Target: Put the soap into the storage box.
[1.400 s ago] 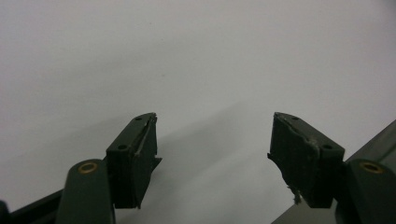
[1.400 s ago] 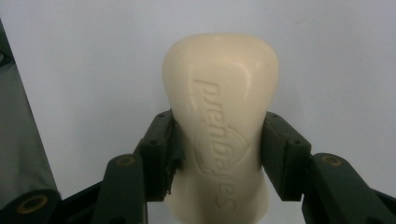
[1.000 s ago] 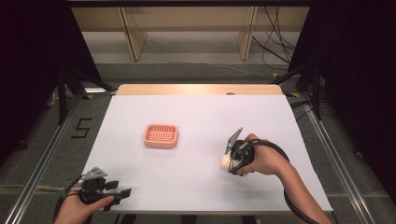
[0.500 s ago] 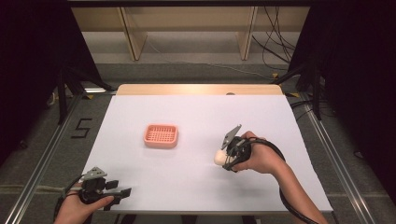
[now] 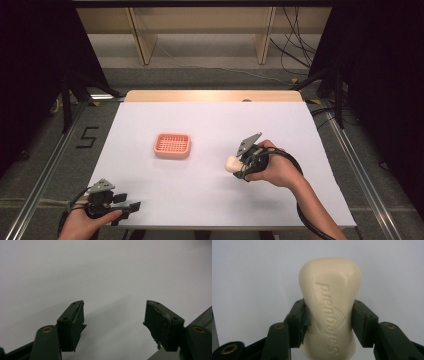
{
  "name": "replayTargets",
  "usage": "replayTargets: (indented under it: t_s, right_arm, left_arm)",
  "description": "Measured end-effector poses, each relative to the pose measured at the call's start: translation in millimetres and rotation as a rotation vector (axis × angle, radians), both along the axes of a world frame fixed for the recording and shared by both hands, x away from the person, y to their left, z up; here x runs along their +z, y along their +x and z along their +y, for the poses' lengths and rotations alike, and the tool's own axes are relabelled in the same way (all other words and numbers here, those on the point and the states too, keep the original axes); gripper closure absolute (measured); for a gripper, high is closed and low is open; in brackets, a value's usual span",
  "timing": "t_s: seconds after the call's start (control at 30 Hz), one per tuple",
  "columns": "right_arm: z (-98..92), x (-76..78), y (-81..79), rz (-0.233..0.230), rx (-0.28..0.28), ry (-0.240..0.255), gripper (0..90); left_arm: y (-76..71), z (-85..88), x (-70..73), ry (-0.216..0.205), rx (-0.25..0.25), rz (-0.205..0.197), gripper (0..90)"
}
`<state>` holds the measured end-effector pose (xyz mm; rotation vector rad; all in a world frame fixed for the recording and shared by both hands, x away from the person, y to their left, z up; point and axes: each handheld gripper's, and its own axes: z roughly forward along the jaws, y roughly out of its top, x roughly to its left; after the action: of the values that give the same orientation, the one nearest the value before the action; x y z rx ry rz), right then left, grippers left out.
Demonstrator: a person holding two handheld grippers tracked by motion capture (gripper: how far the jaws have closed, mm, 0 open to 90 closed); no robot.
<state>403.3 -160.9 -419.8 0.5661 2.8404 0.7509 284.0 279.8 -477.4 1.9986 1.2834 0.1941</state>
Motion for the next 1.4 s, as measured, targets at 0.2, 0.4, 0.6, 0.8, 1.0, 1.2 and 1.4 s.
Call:
replayTargets:
  t_s: [0.2,0.4,0.6,0.8,1.0,1.2,1.4]
  right_arm:
    - [1.1,-0.4,-0.2,-0.043,-0.025,0.054,50.6]
    - [2.1,-0.9,1.2,-0.063,-0.042,0.1,50.6]
    - [2.7,-2.9,3.9,-0.073,-0.032,0.14,50.6]
    - [4.5,-1.8,3.5,-0.085,-0.062,0.161,50.6]
    - [5.7,0.3,5.6,-0.102,-0.065,0.176,50.6]
    - [10.4,1.4,5.6,-0.089,-0.084,0.189,50.6]
    - [12.8,0.6,9.2,-0.106,-0.067,0.198,50.6]
  left_arm:
    - [-0.6,-0.2,0.7,0.013,0.006,-0.003,31.9]
    - [-0.1,0.2,0.3,0.001,-0.003,-0.001,31.9]
    - [-0.1,-0.7,0.0,-0.005,0.002,-0.004,31.9]
    - [-0.1,-0.8,0.0,-0.002,0.005,-0.007,31.8]
    - [-0.5,-1.4,0.8,0.006,0.014,-0.016,31.8]
    - [-0.4,-0.9,1.2,0.013,0.008,-0.015,31.9]
    - [0.3,-0.7,0.8,-0.005,0.007,-0.015,31.8]
